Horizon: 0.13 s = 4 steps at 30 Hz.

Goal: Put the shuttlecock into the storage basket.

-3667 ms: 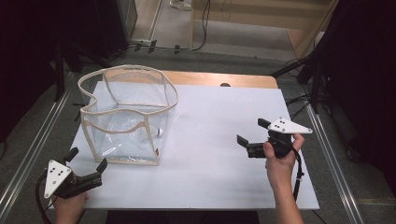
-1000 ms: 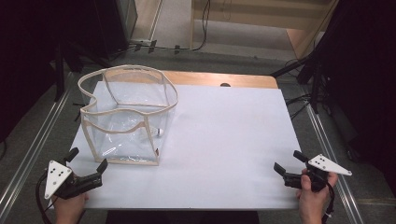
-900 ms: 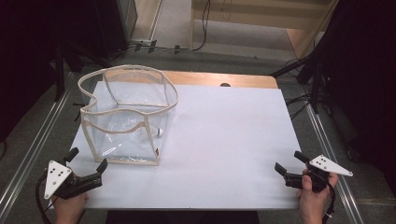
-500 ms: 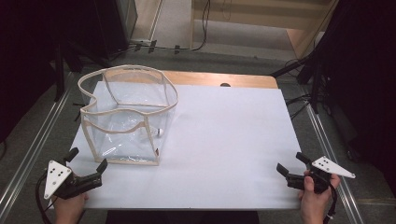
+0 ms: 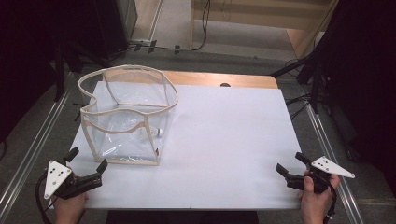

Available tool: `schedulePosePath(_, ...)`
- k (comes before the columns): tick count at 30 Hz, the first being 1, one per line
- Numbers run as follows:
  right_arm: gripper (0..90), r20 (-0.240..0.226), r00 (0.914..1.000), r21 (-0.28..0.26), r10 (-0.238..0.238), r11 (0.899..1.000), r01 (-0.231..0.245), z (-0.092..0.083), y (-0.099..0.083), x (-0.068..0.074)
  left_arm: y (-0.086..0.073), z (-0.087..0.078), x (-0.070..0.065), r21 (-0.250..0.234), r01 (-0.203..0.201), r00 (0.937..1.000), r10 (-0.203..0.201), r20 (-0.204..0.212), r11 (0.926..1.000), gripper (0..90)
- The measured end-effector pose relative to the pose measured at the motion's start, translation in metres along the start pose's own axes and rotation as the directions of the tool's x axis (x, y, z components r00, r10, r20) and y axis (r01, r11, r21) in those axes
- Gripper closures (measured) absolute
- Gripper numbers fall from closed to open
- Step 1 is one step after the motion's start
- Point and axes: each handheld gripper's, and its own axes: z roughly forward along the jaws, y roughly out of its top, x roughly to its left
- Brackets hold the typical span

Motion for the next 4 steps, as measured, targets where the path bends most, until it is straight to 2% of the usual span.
schedulePosePath(4, 0.0, 0.0, 1.0, 0.002, -0.002, 1.0, 0.002, 0.0001, 0.0008, 0.001, 0.0002, 0.0007, -0.0022, 0.007, -0.022, 0.9998, 0.022, 0.0, 0.9997, 0.0)
